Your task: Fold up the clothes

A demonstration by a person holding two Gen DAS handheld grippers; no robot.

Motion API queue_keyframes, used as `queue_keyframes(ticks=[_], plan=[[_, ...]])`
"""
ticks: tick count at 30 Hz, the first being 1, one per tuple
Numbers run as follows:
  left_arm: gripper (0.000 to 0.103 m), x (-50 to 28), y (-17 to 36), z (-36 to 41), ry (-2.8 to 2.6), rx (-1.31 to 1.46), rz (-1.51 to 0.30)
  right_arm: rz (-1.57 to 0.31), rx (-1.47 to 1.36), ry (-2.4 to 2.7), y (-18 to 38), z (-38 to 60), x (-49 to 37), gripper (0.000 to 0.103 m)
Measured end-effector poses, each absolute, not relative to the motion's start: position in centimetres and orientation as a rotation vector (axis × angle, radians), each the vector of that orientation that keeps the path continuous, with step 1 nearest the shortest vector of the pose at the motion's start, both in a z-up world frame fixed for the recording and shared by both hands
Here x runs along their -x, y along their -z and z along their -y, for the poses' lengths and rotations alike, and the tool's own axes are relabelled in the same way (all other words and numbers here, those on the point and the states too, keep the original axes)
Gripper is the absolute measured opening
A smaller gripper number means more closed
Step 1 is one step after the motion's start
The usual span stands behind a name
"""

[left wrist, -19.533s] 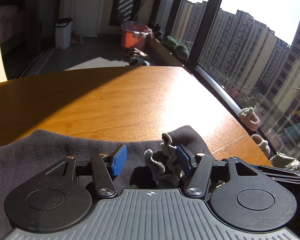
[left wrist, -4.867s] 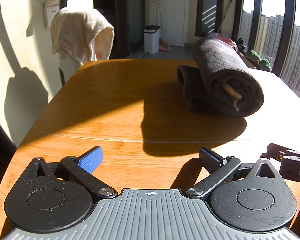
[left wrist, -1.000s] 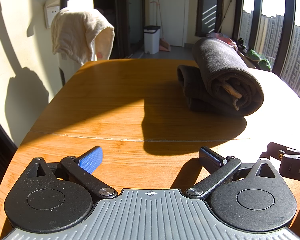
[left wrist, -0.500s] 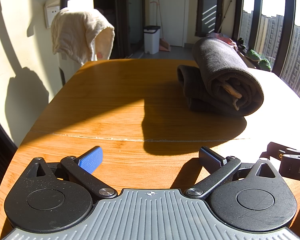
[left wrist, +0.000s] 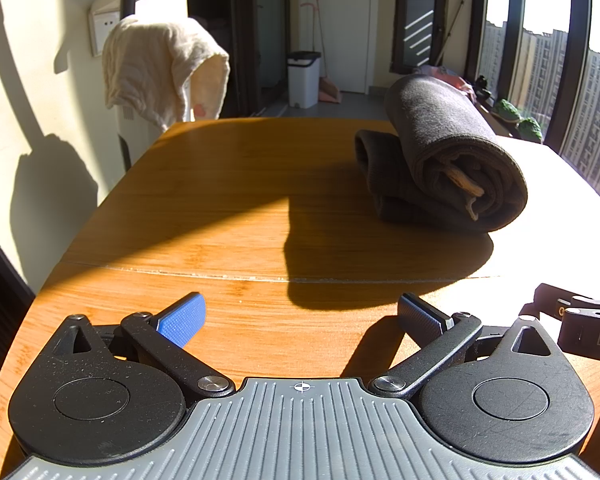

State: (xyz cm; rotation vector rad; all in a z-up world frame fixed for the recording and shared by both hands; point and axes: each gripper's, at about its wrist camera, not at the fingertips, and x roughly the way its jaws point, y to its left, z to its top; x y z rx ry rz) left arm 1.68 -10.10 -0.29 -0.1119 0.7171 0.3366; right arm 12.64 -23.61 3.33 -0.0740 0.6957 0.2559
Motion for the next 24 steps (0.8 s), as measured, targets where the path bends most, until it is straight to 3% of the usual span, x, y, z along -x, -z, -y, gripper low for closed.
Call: queue_keyframes(ticks=[24], plan=[[0.103,-1.62,0.32,10.07,-0.332,0.112,-0.713,-0.696,0.075,-0.256,-3.34,23.64,-12.65,0.103]])
